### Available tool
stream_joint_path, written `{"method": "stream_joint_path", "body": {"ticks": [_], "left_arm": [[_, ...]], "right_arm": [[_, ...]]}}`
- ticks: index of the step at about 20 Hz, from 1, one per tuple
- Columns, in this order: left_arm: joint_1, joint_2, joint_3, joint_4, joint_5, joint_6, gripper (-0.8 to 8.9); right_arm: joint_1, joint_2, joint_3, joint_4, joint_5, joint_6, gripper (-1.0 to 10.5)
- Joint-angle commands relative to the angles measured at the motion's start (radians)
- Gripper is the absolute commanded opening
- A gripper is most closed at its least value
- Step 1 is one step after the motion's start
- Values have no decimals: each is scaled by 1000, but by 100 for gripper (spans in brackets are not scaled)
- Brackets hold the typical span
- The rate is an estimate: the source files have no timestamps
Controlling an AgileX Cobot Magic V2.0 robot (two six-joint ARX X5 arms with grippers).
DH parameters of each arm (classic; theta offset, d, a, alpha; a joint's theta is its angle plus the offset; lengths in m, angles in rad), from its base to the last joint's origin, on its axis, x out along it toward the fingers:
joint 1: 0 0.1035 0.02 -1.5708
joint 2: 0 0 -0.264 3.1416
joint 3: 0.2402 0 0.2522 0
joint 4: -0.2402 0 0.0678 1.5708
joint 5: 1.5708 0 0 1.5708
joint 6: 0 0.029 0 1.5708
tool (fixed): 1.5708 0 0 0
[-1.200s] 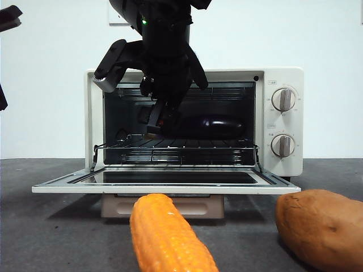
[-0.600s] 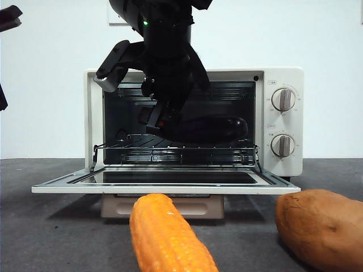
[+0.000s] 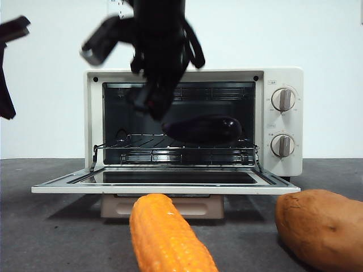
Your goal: Take the eggplant from the table,put the eggplant in the oven
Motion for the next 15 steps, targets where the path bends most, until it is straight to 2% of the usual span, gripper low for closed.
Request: {"method": "stream_joint_path", "body": {"ticks": [1, 4, 7, 12, 15], "left_arm": [[4, 64, 8, 22, 63, 37, 6], [56, 183, 8, 59, 153, 53, 6], [124, 306, 8, 103, 277, 53, 6], [139, 447, 8, 113, 378, 72, 6], [140, 493, 8, 120, 414, 87, 6]], "right_arm": [[45, -56, 15, -75, 5, 99, 304], [98, -193, 15, -218, -7, 240, 295], [146, -330, 15, -321, -16, 317, 183], [193, -499, 15, -391, -46, 363, 21], [203, -563, 15, -393, -63, 363, 3]]}}
